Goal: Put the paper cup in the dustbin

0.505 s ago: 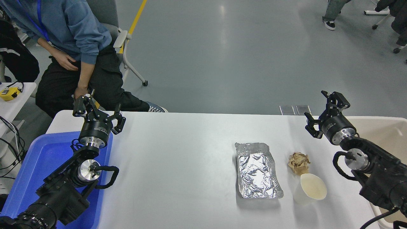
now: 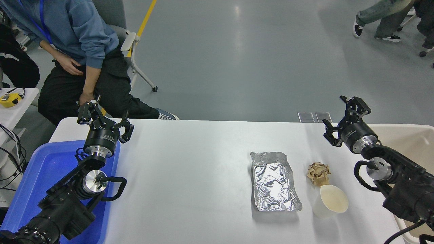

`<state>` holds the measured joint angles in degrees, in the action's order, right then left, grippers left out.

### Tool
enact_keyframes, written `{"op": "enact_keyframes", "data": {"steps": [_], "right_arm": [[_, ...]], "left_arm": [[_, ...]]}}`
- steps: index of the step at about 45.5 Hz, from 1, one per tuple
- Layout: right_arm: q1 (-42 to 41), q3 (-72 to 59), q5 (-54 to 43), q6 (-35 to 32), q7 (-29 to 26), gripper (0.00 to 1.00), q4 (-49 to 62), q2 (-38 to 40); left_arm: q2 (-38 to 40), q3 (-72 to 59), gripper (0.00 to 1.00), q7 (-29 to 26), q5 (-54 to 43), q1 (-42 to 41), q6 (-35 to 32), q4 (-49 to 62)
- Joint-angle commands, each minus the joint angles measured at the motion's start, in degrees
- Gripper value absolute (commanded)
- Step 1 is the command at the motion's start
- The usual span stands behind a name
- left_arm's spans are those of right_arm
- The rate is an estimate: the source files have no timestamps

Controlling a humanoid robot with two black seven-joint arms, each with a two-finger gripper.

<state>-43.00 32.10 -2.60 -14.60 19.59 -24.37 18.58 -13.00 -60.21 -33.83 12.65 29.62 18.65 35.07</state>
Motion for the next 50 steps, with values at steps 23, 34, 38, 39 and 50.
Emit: {"op": "enact_keyframes", "data": {"steps": [23,34,38,39,50], "right_arm": [[9.51,-0.46,-14.44,4.31,0.27,0.99,-44.7,27.82],[16.62,-0.46,-32.08,8.27,2.64,0.99,-54.46,35.9],[19.18,-0.64,-43.87,8.36,6.15,0.99,-55.17,41.7],[19.36,-0.9,-44.93,8.45,6.42,0.99,-55.25,42.32],[19.45,-8.89,-59.96,12.31,10.64,0.99,-56.66,49.79]], "left_arm": [[-0.01,0.0,1.0,-0.01,0.0,0.0,0.07,0.0],[-0.01,0.0,1.0,-0.09,0.0,0.0,0.07,0.0],[-0.01,0.0,1.0,-0.09,0.0,0.0,0.07,0.0],[-0.01,0.0,1.0,-0.01,0.0,0.0,-0.02,0.0],[-0.01,0.0,1.0,-0.01,0.0,0.0,0.07,0.0]]}}
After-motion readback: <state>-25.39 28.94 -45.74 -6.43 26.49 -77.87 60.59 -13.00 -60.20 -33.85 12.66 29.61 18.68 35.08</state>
